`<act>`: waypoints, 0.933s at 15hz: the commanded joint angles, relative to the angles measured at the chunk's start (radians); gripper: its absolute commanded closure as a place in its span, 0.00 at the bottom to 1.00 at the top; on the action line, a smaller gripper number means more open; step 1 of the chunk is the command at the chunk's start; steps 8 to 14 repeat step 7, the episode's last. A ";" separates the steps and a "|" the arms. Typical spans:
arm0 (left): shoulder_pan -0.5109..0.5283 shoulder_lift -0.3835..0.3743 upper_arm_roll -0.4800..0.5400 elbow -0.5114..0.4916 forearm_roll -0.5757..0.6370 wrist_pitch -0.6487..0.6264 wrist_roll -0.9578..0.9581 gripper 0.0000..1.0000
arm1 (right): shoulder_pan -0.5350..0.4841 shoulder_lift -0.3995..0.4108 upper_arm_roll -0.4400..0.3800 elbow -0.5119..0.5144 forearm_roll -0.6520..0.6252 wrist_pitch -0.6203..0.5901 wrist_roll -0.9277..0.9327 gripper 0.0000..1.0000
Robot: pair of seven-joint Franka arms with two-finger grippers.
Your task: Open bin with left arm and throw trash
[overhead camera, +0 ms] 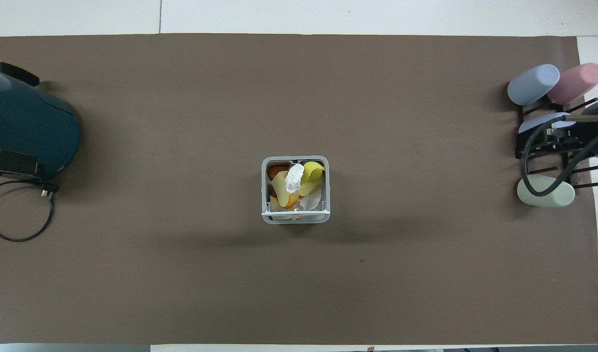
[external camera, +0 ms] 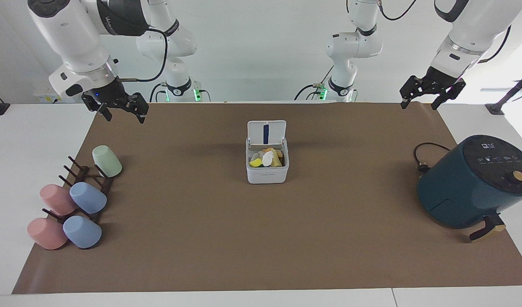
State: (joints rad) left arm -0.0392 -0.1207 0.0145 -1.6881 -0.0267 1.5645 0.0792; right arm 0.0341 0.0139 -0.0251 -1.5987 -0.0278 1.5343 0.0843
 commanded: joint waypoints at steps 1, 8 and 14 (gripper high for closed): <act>0.012 -0.014 -0.004 0.011 0.019 -0.033 0.011 0.00 | -0.002 0.001 -0.001 0.003 -0.017 0.006 -0.038 0.00; 0.012 -0.007 -0.005 0.033 0.021 -0.049 0.013 0.00 | -0.013 -0.002 -0.004 0.003 -0.015 -0.003 -0.043 0.00; 0.012 -0.007 -0.005 0.033 0.021 -0.049 0.013 0.00 | -0.013 -0.002 -0.004 0.003 -0.015 -0.003 -0.043 0.00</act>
